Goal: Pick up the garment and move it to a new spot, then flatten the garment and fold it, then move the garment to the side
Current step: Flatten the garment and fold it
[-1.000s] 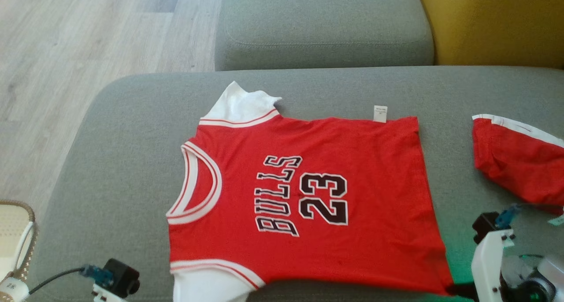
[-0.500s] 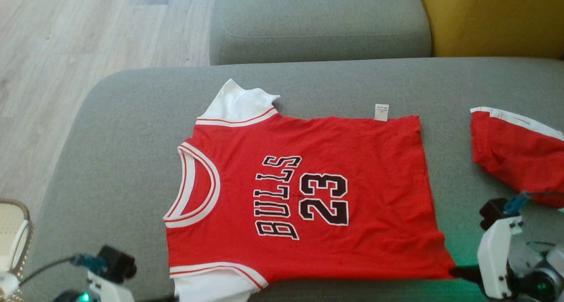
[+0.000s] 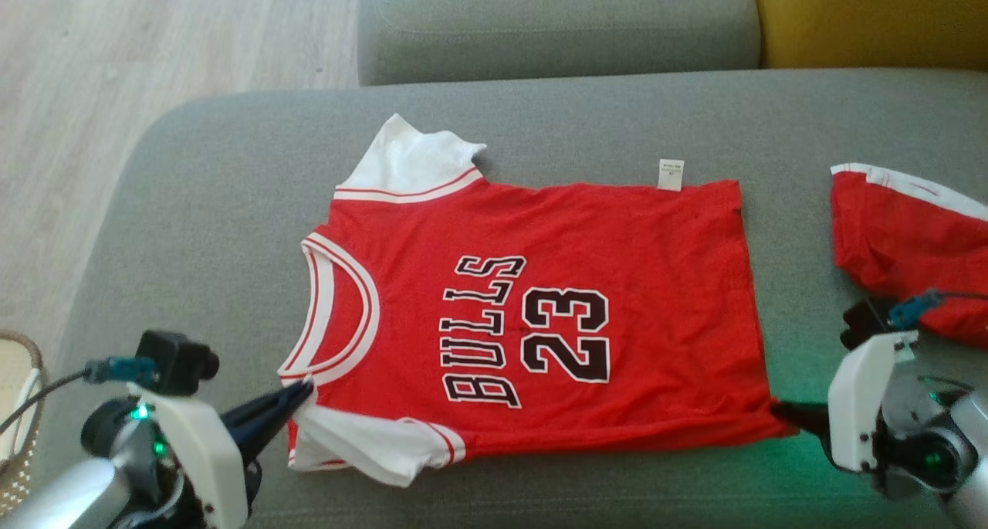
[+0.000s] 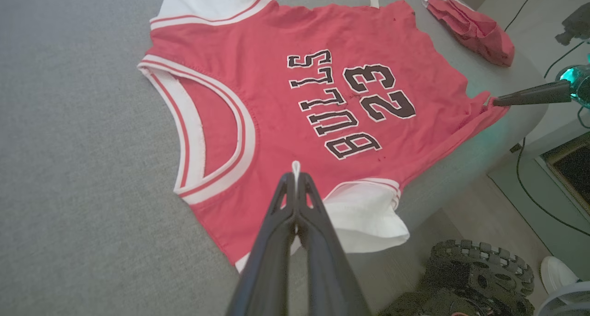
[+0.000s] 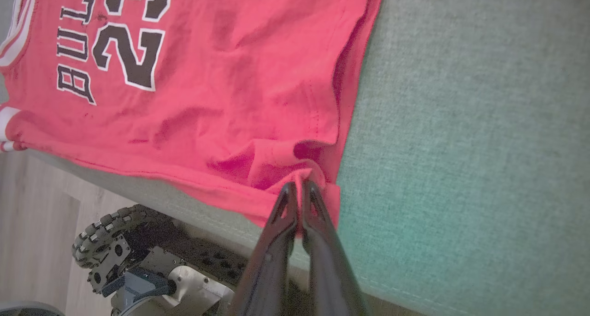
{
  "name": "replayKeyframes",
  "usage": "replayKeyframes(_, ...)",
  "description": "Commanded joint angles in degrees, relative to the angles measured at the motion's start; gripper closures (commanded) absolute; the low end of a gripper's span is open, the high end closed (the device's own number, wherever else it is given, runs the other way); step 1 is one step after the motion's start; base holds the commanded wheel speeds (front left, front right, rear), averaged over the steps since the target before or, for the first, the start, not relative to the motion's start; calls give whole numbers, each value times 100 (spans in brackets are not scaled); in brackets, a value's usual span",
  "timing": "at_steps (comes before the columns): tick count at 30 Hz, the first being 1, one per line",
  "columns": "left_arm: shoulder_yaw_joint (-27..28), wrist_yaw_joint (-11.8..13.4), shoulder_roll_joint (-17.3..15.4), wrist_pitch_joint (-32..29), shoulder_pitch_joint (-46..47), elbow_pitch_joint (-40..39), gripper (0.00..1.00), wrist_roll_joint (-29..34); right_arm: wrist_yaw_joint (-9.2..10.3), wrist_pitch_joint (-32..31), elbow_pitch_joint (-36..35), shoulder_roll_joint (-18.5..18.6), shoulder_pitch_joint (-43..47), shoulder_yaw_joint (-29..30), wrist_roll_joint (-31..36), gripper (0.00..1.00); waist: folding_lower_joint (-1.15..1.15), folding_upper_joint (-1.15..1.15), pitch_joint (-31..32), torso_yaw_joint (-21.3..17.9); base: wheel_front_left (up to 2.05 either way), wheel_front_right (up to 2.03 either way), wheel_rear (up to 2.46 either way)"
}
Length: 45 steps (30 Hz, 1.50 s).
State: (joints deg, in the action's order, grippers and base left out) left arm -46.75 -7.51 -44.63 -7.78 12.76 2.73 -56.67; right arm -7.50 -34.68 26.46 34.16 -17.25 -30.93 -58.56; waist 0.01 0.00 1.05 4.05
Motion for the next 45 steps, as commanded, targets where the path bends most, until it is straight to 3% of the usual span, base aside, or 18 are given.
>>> replayKeyframes(1, 331, 2, -135, 121, 504, -33, 100, 103, 1, 56, -102, 28, -296, 150, 158, 100, -1, 0, -75, -24, 0, 0, 0)
replayKeyframes(16, 345, 220, 568, 855, 1292, 962, 100, 833, 1, 314, 185, -806, -590, 977, 924, 100, -1, 0, -482, -151, 0, 0, 0)
replayKeyframes(28, 298, 596, 935, 1101, 1723, 1913, 100, 1252, 1, 731, 55, -941, -705, 1209, 1148, 100, -1, 0, -643, -250, 0, 0, 0)
replayKeyframes(45, 108, 609, 1430, 1290, 2301, 3009, 100, 1520, 1, 1209, 146, -1131, -968, 1160, 1271, 100, -1, 0, -1001, -329, 0, 0, 0)
